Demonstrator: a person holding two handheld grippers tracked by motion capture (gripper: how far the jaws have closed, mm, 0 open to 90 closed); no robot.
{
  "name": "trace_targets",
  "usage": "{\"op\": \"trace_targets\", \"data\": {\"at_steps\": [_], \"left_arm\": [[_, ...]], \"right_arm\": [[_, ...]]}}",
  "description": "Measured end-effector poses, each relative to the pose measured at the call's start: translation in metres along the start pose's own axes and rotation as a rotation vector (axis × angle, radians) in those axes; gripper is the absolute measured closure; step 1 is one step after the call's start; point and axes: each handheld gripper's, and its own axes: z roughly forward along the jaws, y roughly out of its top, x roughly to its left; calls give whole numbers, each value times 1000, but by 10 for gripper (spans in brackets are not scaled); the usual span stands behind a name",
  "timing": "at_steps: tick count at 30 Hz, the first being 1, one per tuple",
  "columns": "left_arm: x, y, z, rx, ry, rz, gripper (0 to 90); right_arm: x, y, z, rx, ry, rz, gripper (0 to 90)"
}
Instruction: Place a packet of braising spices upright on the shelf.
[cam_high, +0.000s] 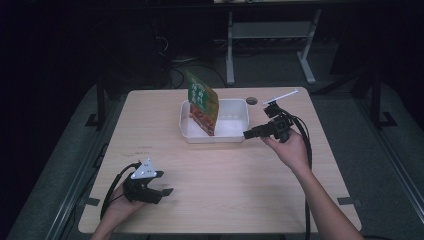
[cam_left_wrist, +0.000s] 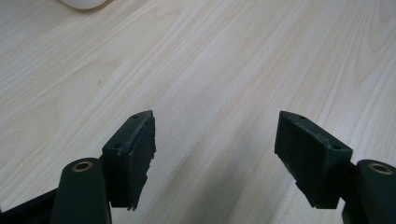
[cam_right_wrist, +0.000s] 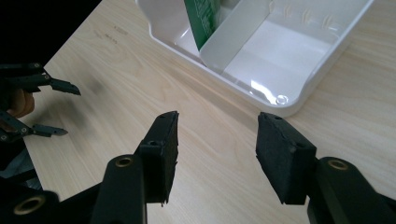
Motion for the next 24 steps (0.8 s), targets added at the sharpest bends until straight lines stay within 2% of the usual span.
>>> {"op": "trace_targets", "data": {"at_steps": [11,24], "left_arm": [[-1,0,-1,-6,3,-3,283],[-1,0,0,-4,3,-3,282]], "right_arm": [[-5,-22,0,8,6,12,470],[-14,-45,-1,12,10,48,461]]}}
